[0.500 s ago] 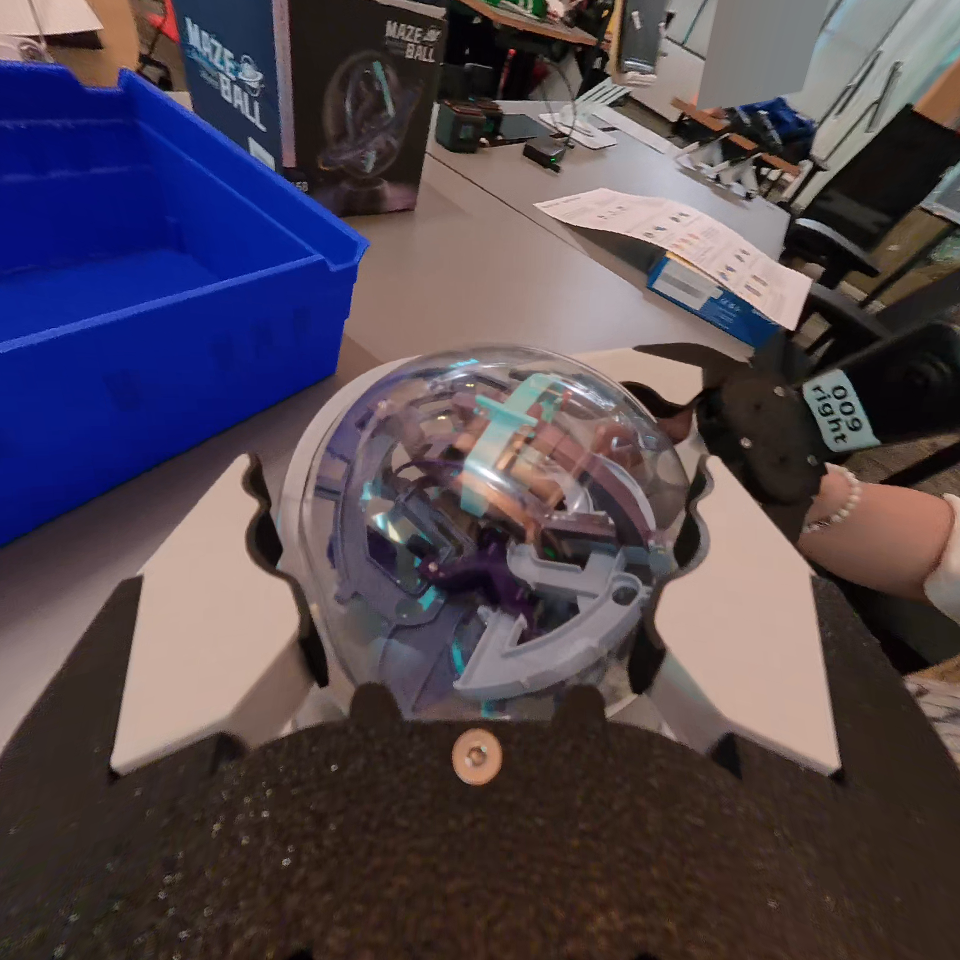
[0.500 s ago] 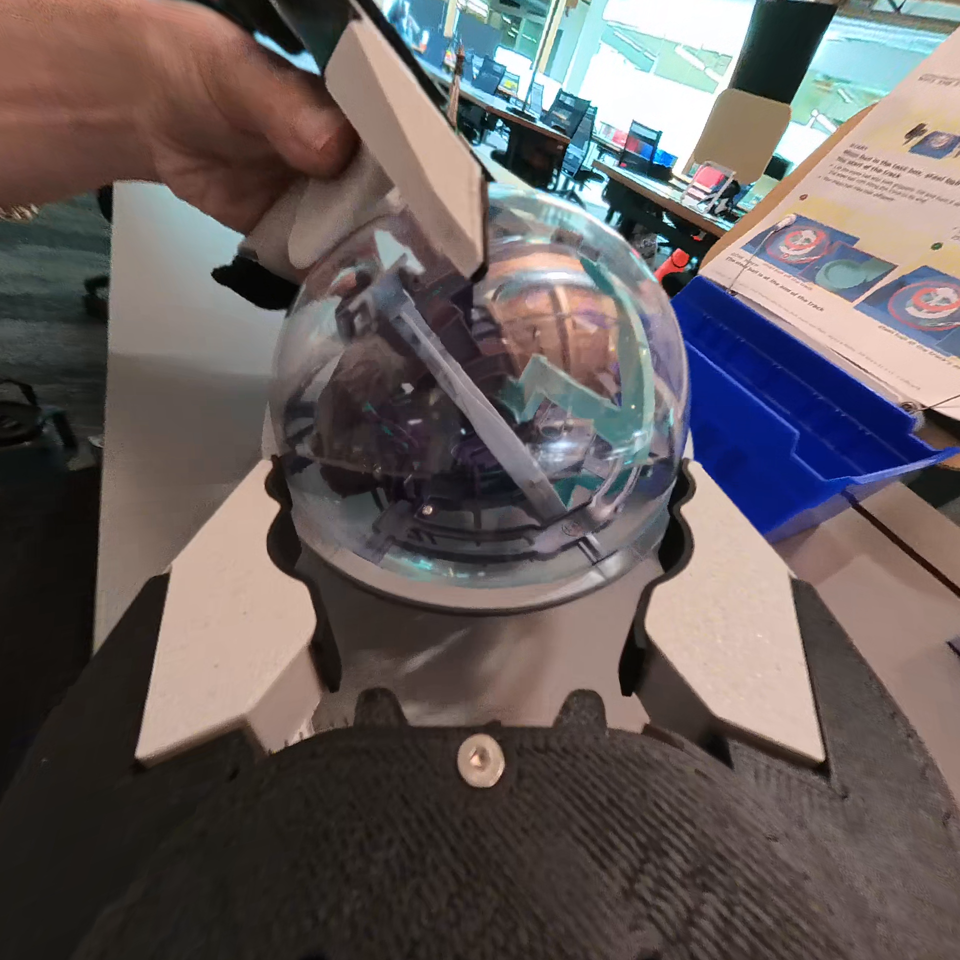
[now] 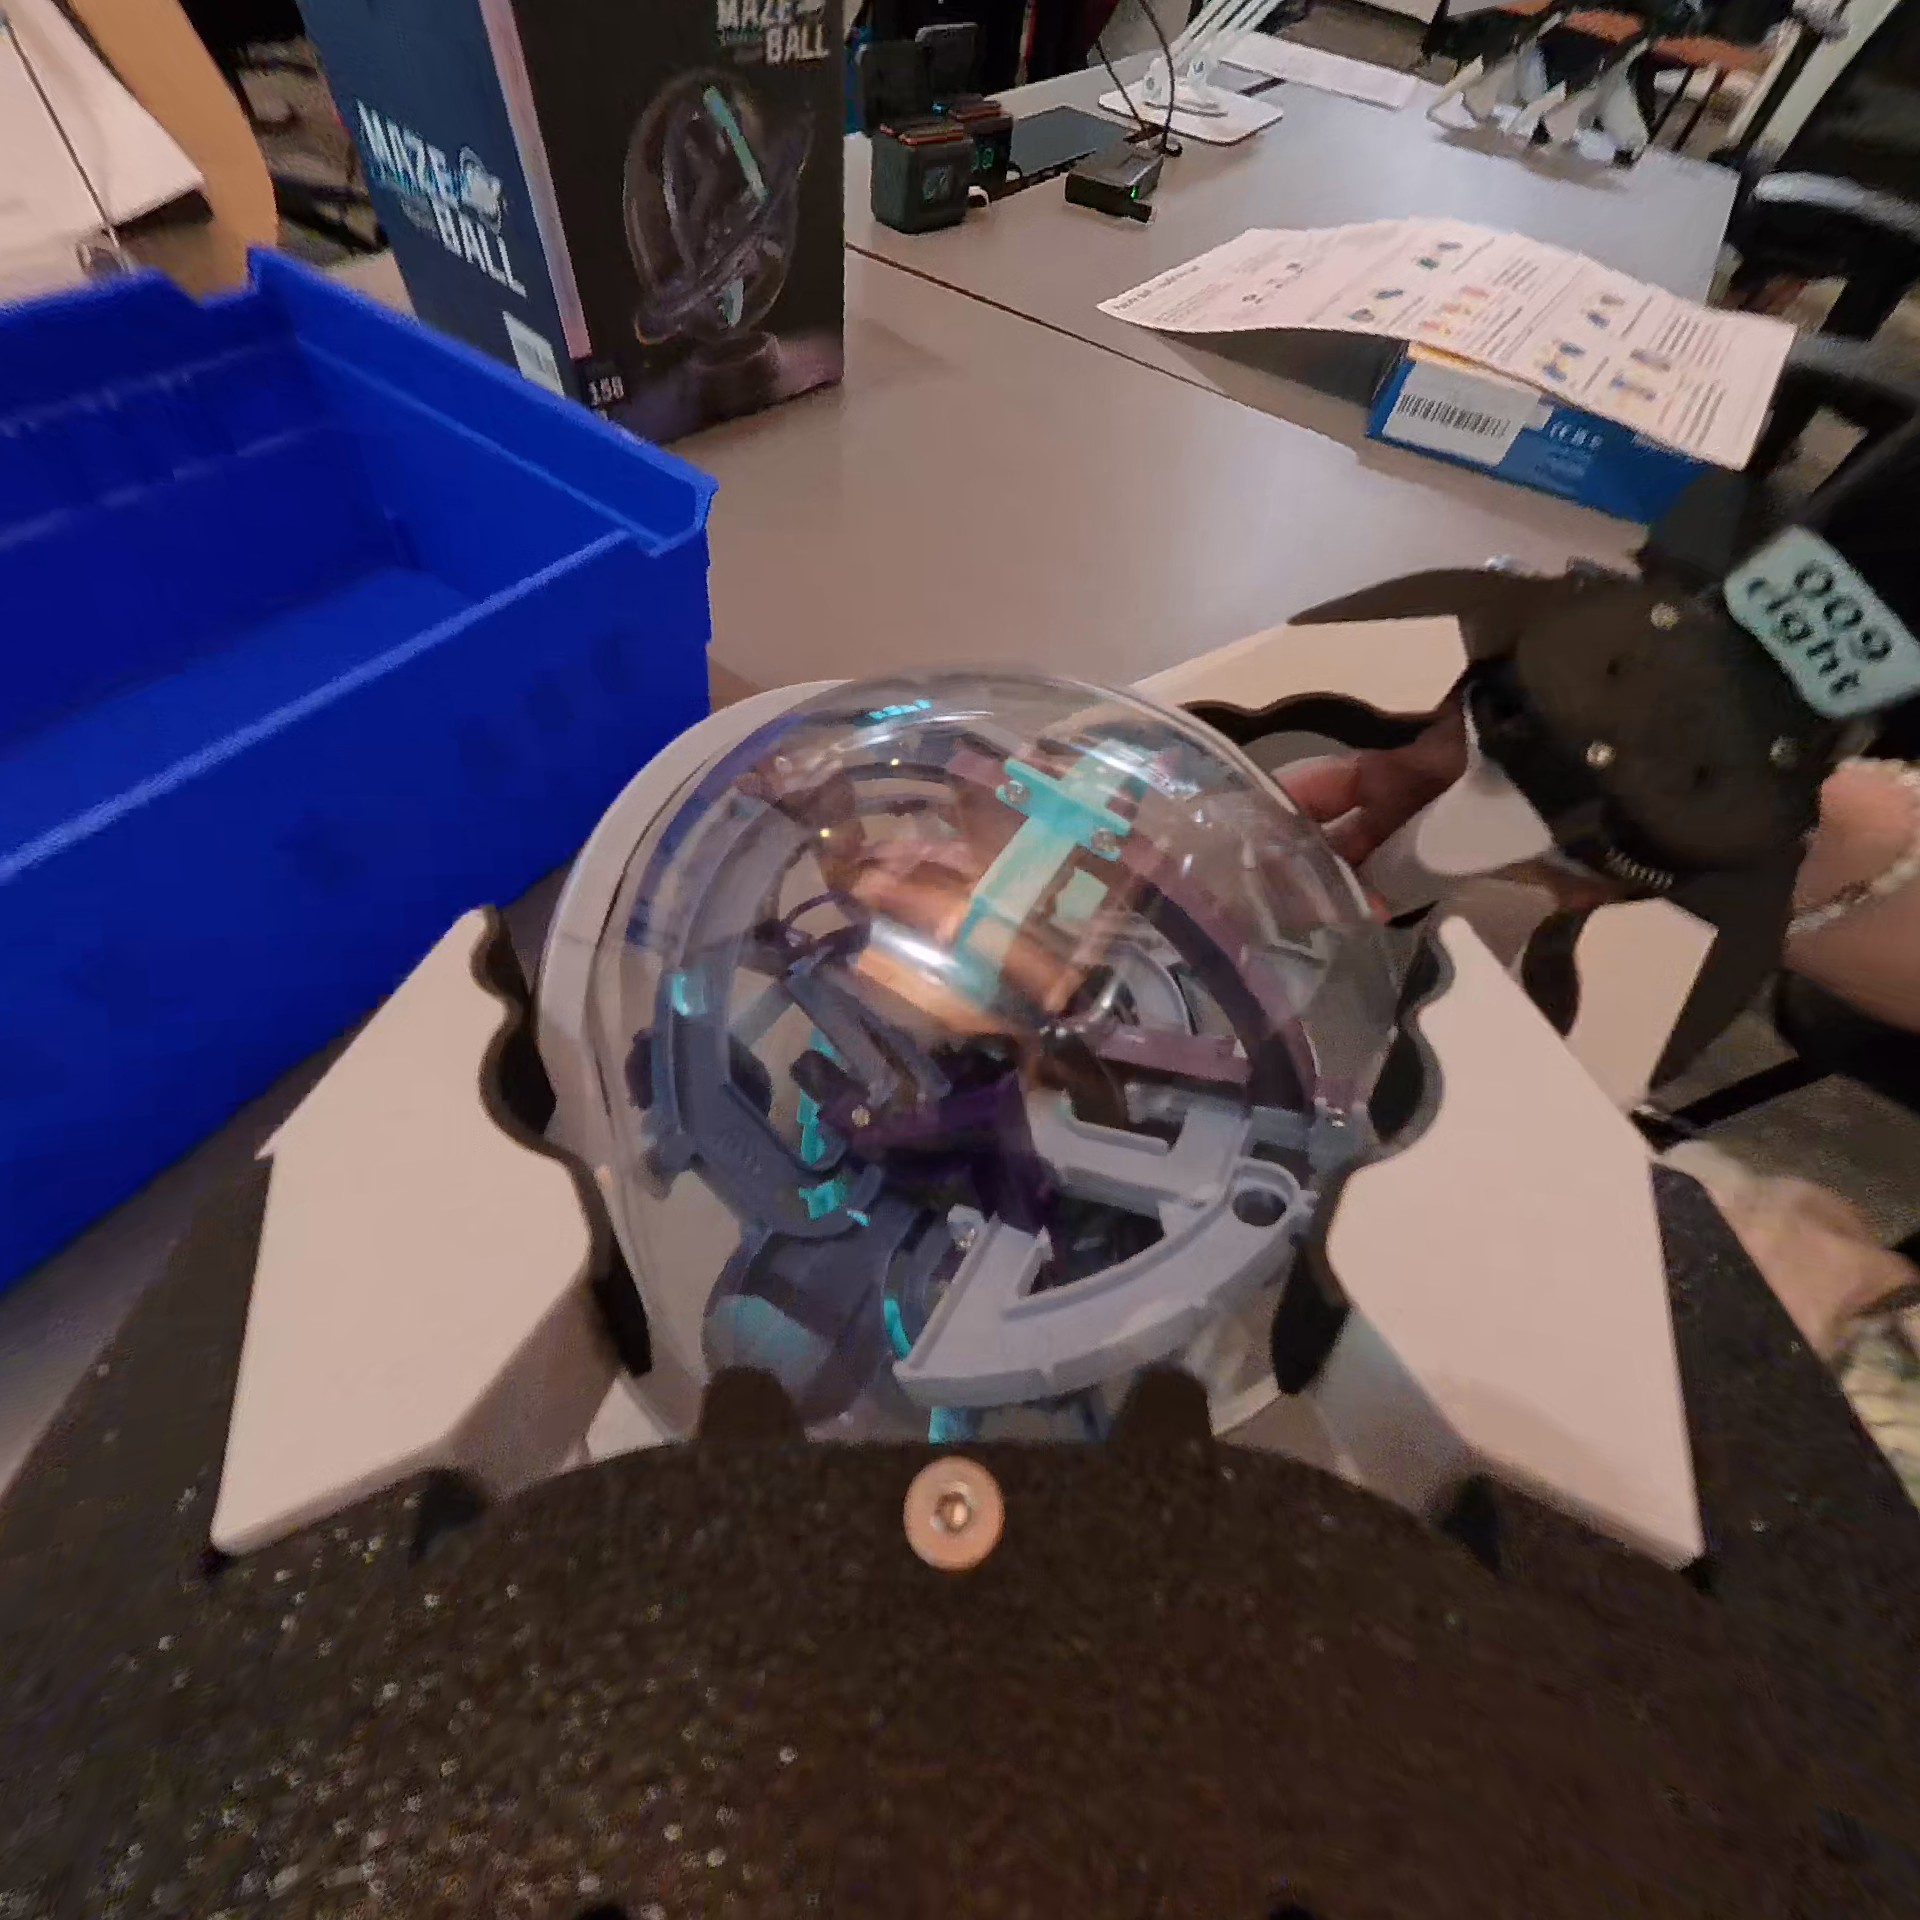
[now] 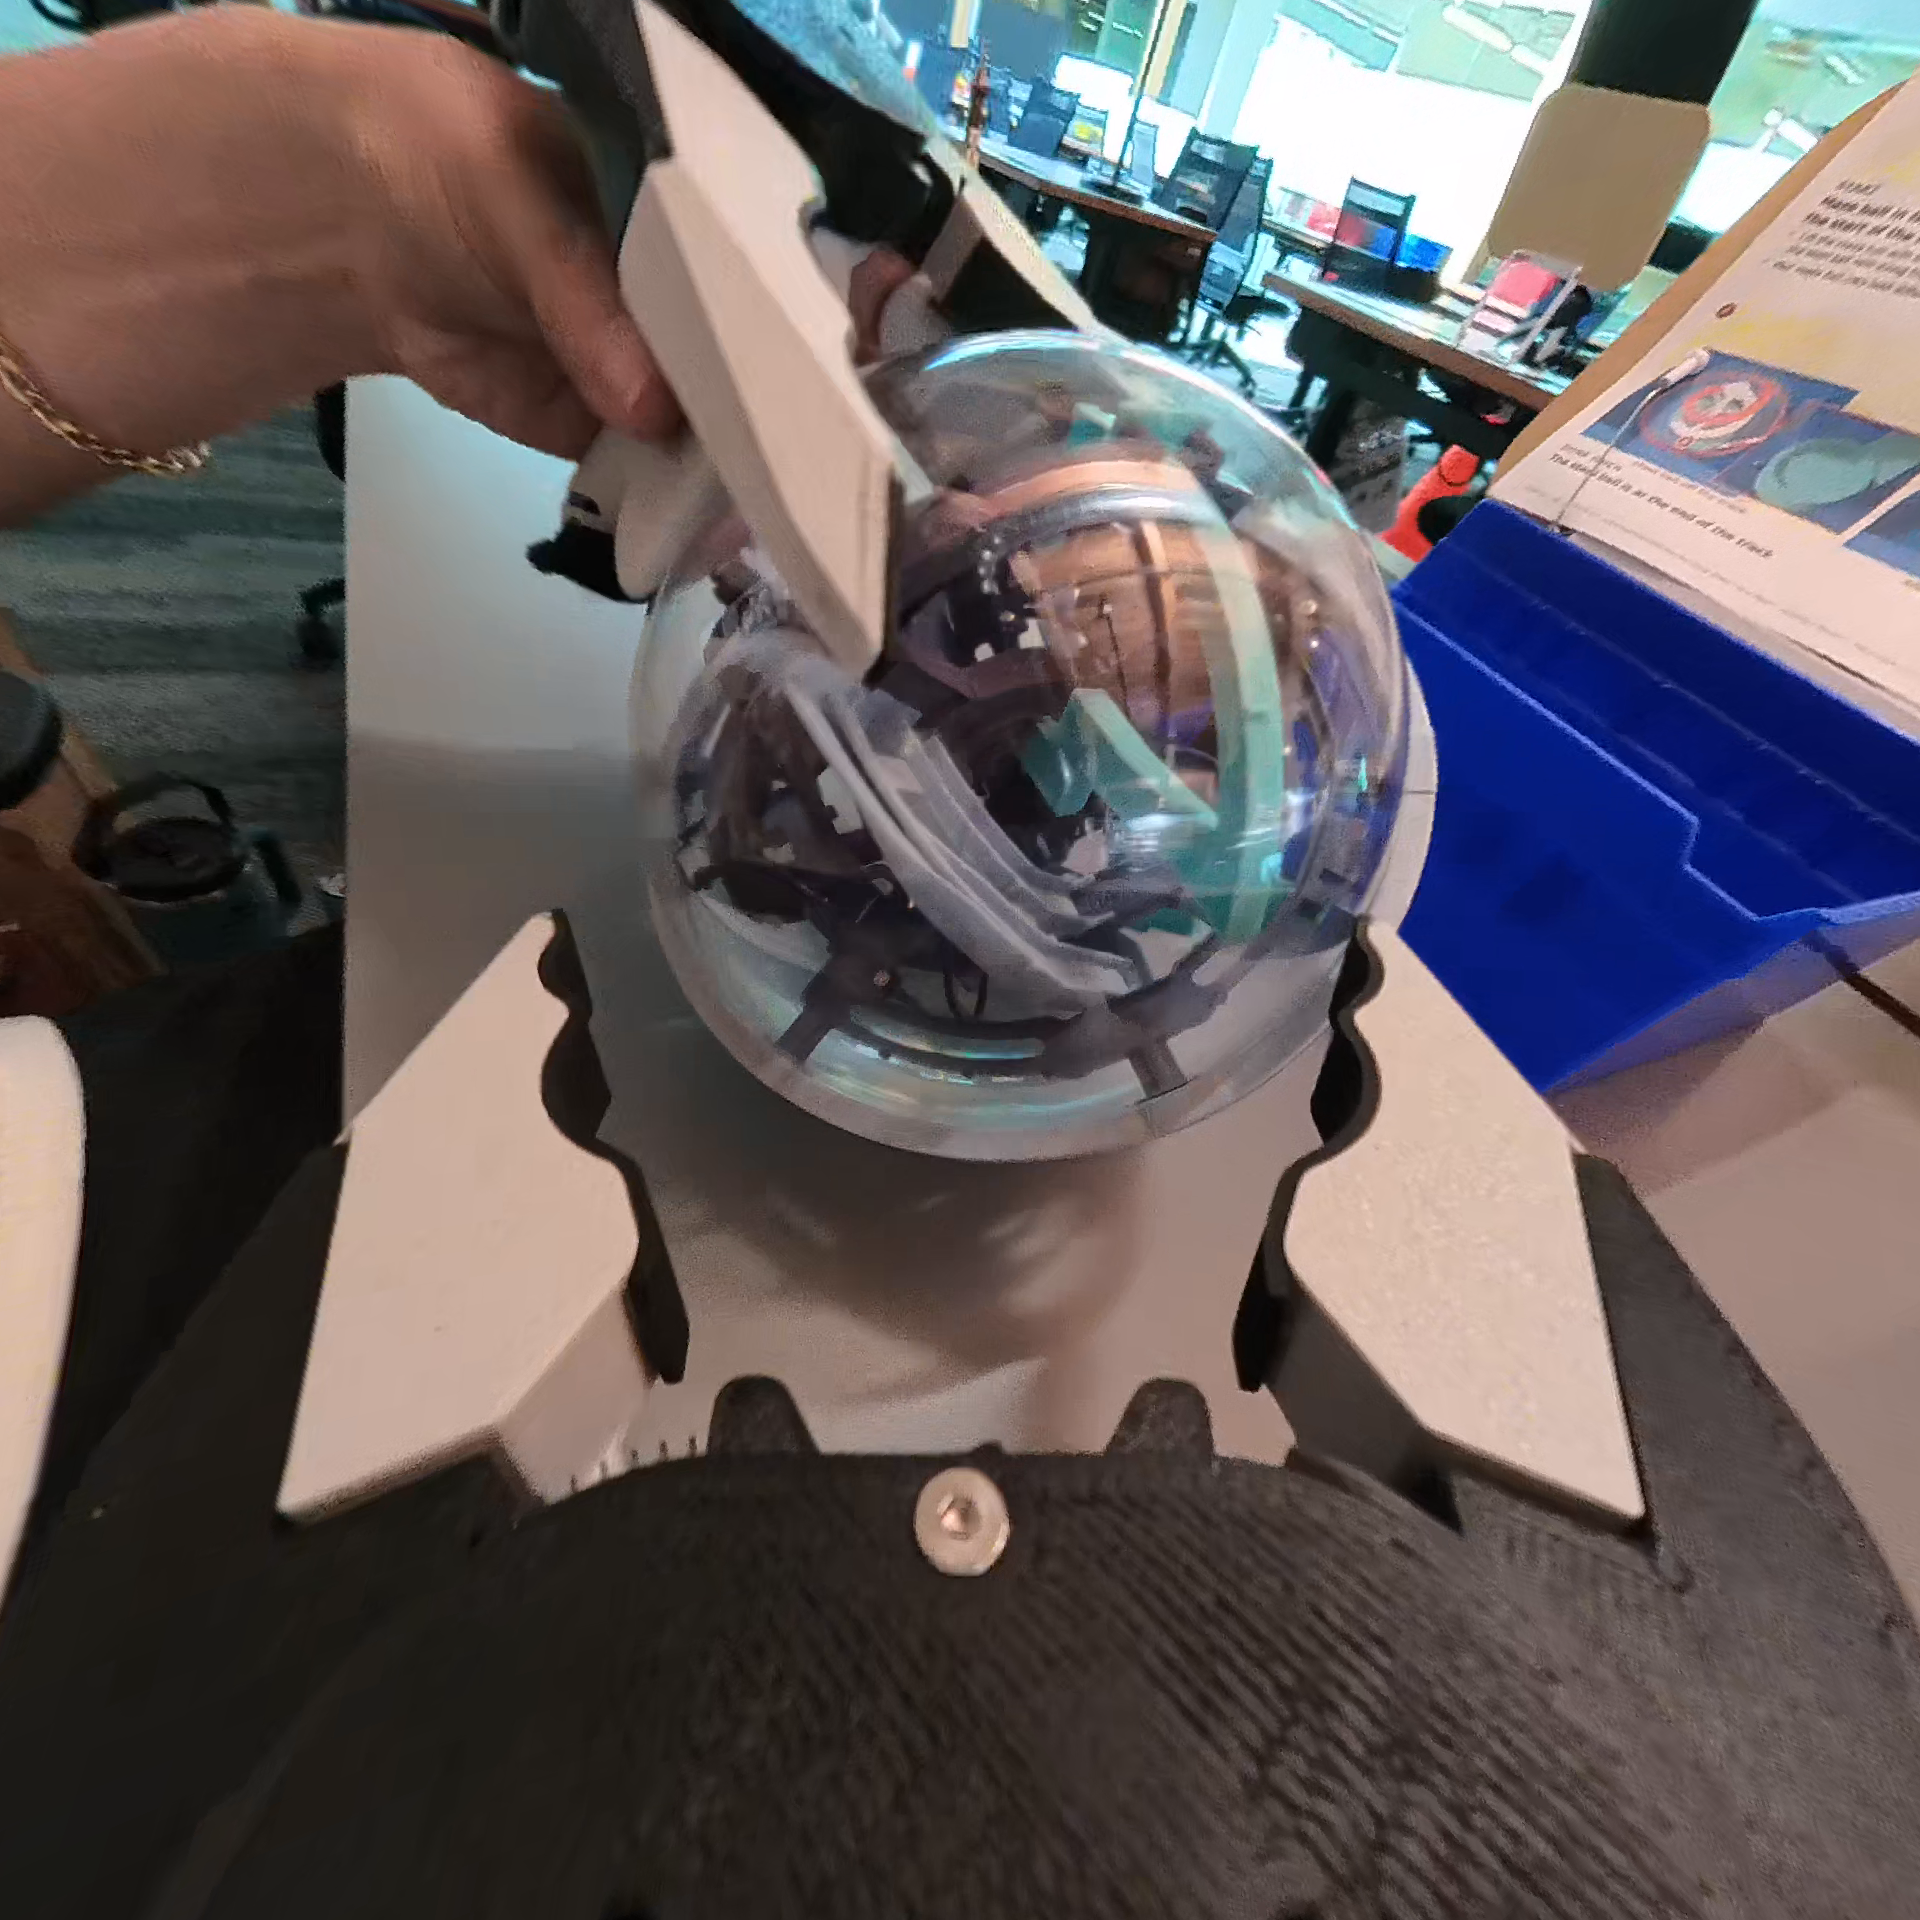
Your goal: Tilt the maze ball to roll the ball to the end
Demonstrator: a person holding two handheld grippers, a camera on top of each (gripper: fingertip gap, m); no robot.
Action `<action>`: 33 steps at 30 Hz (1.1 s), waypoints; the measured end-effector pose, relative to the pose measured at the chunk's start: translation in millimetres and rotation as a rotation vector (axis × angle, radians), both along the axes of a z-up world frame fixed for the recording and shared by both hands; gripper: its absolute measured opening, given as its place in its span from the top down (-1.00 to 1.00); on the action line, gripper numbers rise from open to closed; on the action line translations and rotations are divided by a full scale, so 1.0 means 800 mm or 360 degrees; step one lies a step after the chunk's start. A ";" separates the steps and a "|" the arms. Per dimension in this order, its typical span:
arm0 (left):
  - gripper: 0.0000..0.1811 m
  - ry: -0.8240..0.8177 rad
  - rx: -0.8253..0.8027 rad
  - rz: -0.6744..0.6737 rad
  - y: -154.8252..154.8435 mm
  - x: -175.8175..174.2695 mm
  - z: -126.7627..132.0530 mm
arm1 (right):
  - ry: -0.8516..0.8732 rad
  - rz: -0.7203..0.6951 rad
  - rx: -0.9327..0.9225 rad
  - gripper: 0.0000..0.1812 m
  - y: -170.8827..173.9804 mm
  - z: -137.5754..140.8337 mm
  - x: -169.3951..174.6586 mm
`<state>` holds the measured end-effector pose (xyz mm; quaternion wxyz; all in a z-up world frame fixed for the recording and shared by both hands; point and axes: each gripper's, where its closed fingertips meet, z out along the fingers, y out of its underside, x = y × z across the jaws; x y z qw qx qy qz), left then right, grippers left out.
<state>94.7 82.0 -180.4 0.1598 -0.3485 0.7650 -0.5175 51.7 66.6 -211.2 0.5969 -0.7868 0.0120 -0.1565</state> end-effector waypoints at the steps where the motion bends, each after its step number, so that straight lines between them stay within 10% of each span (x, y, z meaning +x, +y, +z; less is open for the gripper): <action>1: -0.73 -0.0042 0.0040 -0.0013 0.000 -0.001 0.000 | 0.0009 0.0012 0.0002 -0.50 -0.001 0.001 -0.001; 17: -0.56 -0.0370 0.0073 -0.0137 -0.001 -0.025 0.016 | -0.0042 -0.0060 -0.0026 -0.40 -0.002 -0.005 -0.002; 33: -0.52 -0.0140 -0.0217 0.0004 0.003 -0.019 0.022 | -0.0235 -0.0168 -0.0125 -0.50 0.002 -0.018 -0.009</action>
